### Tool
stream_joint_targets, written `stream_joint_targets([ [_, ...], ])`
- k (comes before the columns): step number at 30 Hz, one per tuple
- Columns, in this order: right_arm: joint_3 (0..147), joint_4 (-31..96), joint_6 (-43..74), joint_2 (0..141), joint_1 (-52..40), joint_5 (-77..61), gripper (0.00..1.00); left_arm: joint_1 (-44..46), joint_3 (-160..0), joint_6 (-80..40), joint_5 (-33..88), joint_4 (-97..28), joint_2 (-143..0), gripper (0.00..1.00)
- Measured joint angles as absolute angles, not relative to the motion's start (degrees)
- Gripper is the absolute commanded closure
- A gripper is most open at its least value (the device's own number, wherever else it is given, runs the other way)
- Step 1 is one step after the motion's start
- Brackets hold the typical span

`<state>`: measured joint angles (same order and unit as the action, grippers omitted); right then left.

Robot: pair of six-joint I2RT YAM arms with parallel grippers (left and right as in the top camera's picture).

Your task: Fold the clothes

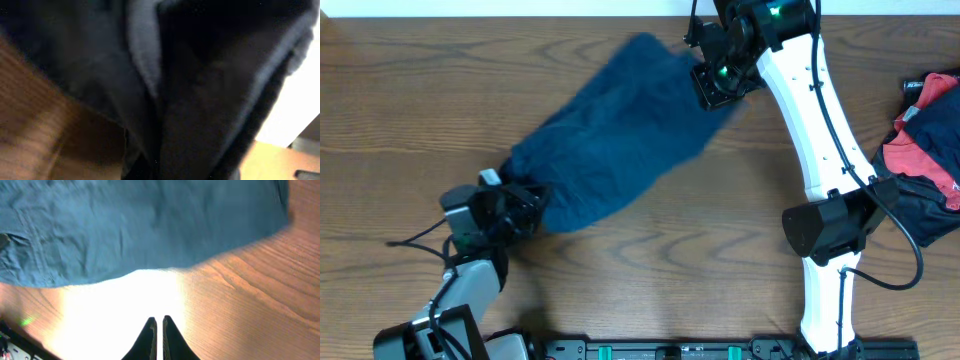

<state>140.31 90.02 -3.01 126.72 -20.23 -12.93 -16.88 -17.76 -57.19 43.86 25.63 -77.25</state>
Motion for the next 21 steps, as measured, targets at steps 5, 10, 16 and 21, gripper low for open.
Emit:
stream_joint_targets([
  [5, 135.6, 84.1, -3.2, 126.7, -20.2, -12.7, 0.96, -17.4, -18.6, -58.1, 46.2, 23.0, -77.3, 0.94],
  [10, 130.4, 80.0, -3.2, 126.7, -20.2, -12.4, 0.96, -17.4, -18.8, -56.5, 47.0, 14.0, -77.3, 0.94],
  [16, 122.9, 67.7, -3.2, 126.7, -20.2, -11.4, 0.98, -17.0, -18.9, -52.9, 47.2, 8.5, -77.3, 0.94],
  [21, 116.2, 59.1, -3.2, 127.7, -20.2, -11.1, 0.98, -13.7, -18.9, -48.9, 47.0, 7.0, -77.3, 0.94],
])
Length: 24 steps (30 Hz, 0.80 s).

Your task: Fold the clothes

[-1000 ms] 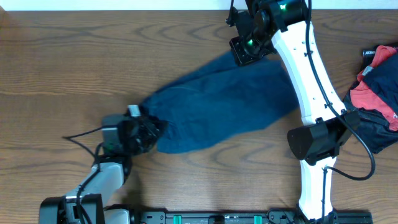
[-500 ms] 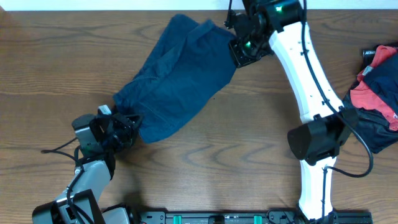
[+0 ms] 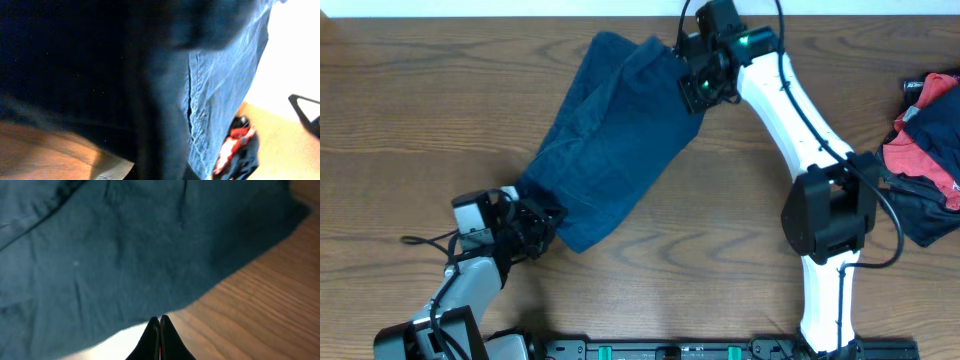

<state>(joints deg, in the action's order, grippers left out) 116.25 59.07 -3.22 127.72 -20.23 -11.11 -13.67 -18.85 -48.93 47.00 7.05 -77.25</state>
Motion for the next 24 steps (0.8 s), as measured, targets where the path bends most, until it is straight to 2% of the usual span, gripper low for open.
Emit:
stream_joint_targets([
  [5, 115.7, 58.1, -3.2, 130.2, -20.3, -11.0, 0.98, -8.3, -19.1, -45.3, 45.6, 2.5, -77.3, 0.94],
  [15, 115.4, 53.8, -3.3, 131.2, -20.3, -10.6, 0.98, 4.0, -19.9, -38.3, 44.6, -17.1, -77.1, 0.94],
  [20, 115.4, 52.9, -3.4, 131.2, -20.2, -10.6, 0.99, 5.1, -19.9, -37.5, 44.4, -18.0, -77.1, 0.94],
  [24, 115.4, 53.4, -3.4, 131.2, -20.1, -10.5, 0.99, 4.9, -19.9, -40.5, 42.1, -12.0, -77.1, 0.94],
])
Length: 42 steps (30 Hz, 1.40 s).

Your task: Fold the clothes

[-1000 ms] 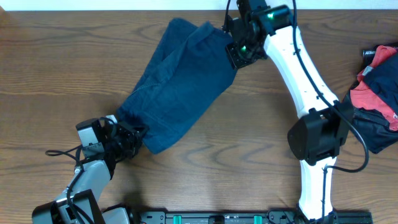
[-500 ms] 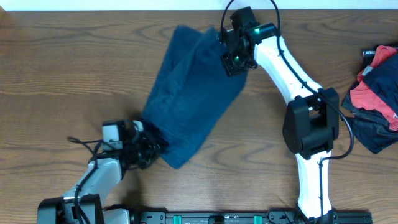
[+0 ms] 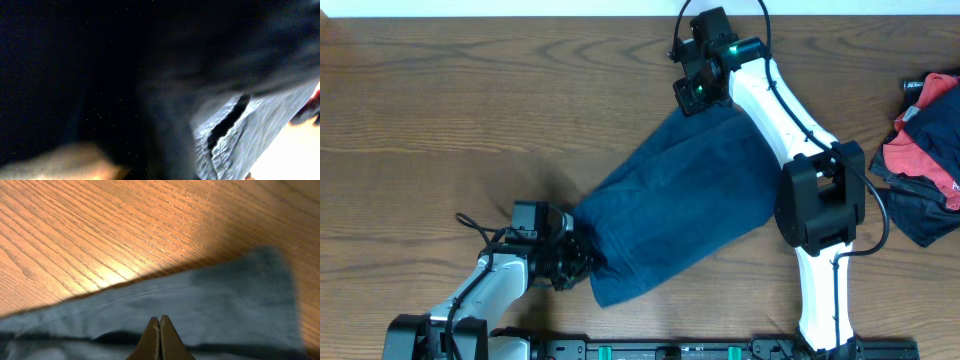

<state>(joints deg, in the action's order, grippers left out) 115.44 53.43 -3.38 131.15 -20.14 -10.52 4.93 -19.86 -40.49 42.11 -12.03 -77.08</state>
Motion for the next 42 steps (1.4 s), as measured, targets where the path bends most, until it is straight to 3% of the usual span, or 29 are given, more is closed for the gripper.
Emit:
stream_joint_targets([
  [8, 115.4, 57.5, -3.4, 131.2, -18.6, -9.3, 0.99, 3.9, -19.9, -49.8, 34.0, -2.1, -77.1, 0.94],
  [23, 115.3, 66.6, 1.5, 131.2, -7.6, -2.7, 0.99, 3.9, -19.9, -53.8, 29.6, 0.4, -76.8, 0.93],
  [28, 111.1, 61.9, 2.0, 131.2, -4.3, -2.3, 0.99, 3.9, -19.9, -54.0, 29.6, 0.4, -76.8, 0.94],
  [42, 98.1, 50.8, 3.1, 129.6, -5.6, -4.5, 0.99, 3.8, -19.9, -54.1, 29.2, 2.1, -76.8, 0.94],
])
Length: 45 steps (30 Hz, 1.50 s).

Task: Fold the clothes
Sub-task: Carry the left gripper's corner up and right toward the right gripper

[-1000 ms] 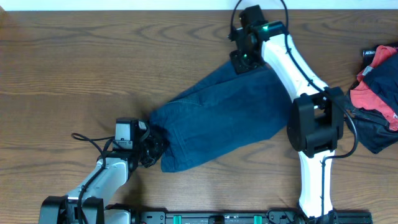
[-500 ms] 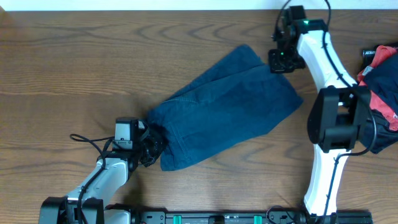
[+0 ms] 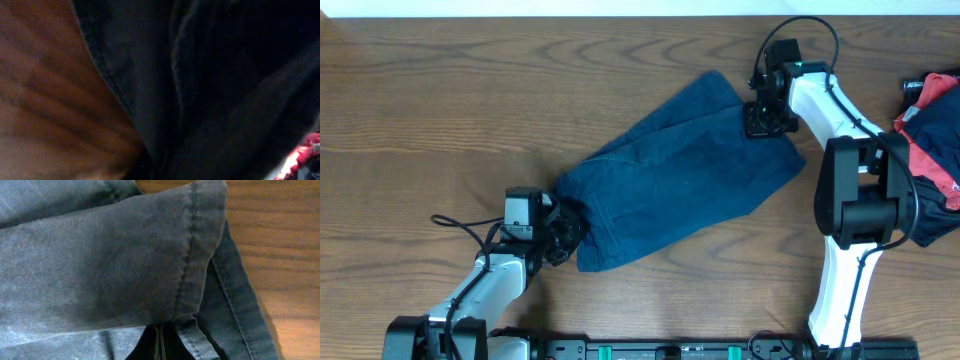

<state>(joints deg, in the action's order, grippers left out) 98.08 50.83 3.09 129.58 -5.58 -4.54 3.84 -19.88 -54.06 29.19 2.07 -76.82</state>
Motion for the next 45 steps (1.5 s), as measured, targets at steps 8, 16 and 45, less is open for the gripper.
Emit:
stream_joint_targets([
  [8, 93.8, 47.5, 4.6, 127.4, -5.6, -4.7, 0.99, 3.6, -21.0, -54.0, 26.9, 3.3, -76.8, 0.94],
  [16, 88.6, 44.0, 6.0, 124.9, -5.5, -7.3, 0.99, 0.2, -28.4, -54.0, 20.4, 3.6, -76.8, 0.94],
  [45, 87.2, 44.1, 6.6, 124.1, -8.2, -7.6, 0.99, 15.5, -47.8, -60.1, 29.9, 3.4, -76.8, 0.94],
])
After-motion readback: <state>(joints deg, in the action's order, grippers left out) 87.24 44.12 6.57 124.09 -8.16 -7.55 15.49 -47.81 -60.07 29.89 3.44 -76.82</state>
